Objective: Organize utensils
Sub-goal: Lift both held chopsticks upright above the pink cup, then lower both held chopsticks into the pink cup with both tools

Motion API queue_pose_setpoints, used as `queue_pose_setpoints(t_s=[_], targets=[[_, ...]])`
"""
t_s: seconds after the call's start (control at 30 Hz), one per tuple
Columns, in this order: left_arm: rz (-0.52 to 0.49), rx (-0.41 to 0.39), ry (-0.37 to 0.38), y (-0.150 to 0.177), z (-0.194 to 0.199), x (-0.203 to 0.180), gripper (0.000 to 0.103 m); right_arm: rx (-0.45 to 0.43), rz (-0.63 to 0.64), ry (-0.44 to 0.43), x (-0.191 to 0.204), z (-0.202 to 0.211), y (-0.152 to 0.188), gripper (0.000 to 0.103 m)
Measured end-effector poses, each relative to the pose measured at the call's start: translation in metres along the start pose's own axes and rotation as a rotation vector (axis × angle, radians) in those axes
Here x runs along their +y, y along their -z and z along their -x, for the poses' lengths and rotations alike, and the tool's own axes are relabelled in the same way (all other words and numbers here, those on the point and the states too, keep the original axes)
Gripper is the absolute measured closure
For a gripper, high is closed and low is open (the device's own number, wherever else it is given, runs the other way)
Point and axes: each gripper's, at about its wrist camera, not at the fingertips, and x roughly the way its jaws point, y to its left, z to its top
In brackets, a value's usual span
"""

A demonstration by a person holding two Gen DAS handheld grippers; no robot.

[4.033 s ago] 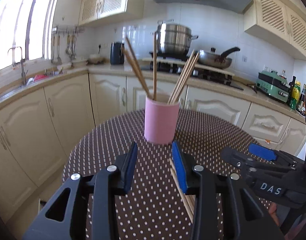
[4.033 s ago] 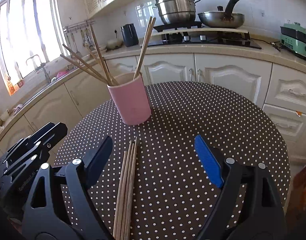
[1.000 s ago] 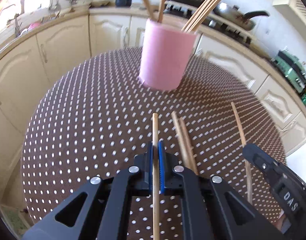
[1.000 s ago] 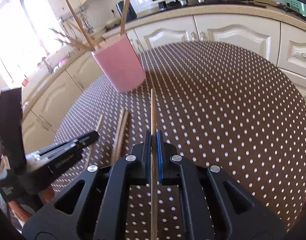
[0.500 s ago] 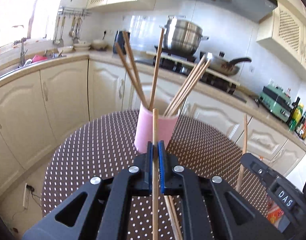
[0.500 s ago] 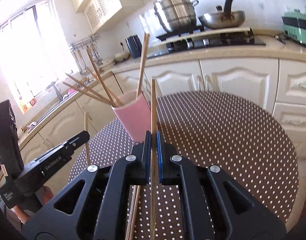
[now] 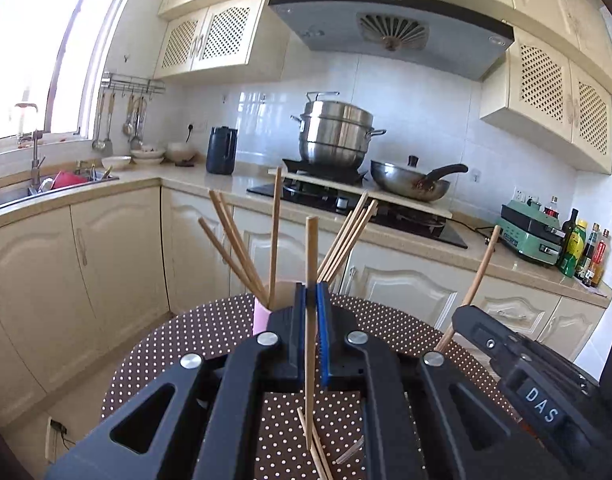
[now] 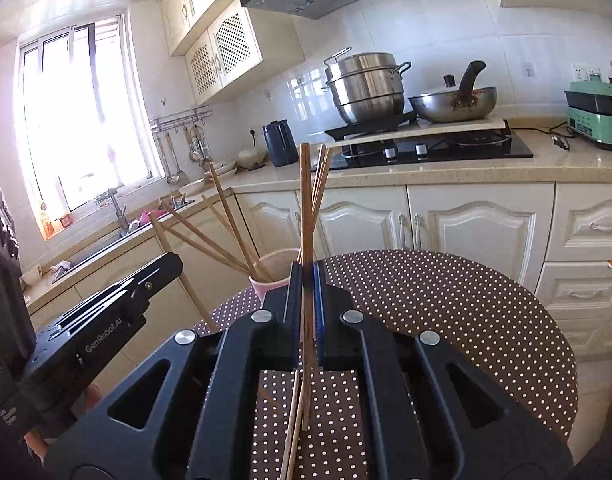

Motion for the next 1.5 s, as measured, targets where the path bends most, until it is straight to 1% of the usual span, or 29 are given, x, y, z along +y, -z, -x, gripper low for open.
queue_pose_setpoints(t_s=[0.13, 0.2, 0.27, 0.4, 0.53, 0.67, 0.73, 0.83, 1.0, 1.07, 1.3, 1.5], targets=[[-0.006, -0.053, -0.008, -0.015, 0.005, -0.005, 0.097, -0.055, 0.02, -0.005, 0.008, 0.007, -0.016, 0.097], [-0.004, -0.082, 0.001, -0.025, 0.008, -0.008, 0.097, -0.082, 0.029, -0.002, 0.011, 0.009, -0.026, 0.097], [-0.008, -0.121, 0.0, -0.037, 0.01, -0.01, 0.097, -0.112, 0.035, 0.004, 0.012, 0.01, -0.04, 0.097], [-0.013, -0.202, -0.029, -0.061, 0.01, -0.014, 0.097, -0.17, 0.02, -0.007, 0.014, 0.008, -0.069, 0.097], [-0.008, -0.253, -0.04, -0.082, 0.003, -0.017, 0.097, -0.219, 0.024, -0.004, 0.017, -0.002, -0.094, 0.097], [-0.003, -0.28, -0.07, -0.093, -0.006, -0.018, 0.097, -0.22, 0.004, -0.004, 0.018, -0.023, -0.109, 0.097], [-0.006, -0.28, -0.08, -0.094, -0.011, -0.016, 0.097, -0.209, -0.006, -0.015, 0.018, -0.034, -0.113, 0.097], [-0.014, -0.284, -0.114, -0.096, -0.022, -0.013, 0.097, -0.196, 0.024, -0.023, 0.026, -0.05, -0.113, 0.097], [-0.012, -0.247, -0.131, -0.091, -0.043, -0.004, 0.097, -0.169, 0.018, -0.037, 0.029, -0.079, -0.104, 0.097], [-0.011, -0.22, -0.145, -0.089, -0.052, 0.001, 0.097, -0.133, -0.003, -0.035, 0.025, -0.091, -0.101, 0.097], [-0.008, -0.136, -0.135, -0.067, -0.075, 0.017, 0.097, -0.026, -0.013, -0.002, 0.018, -0.119, -0.075, 0.097], [-0.027, -0.08, -0.144, -0.042, -0.087, 0.025, 0.096, 0.102, -0.003, 0.023, 0.012, -0.146, -0.048, 0.097]])
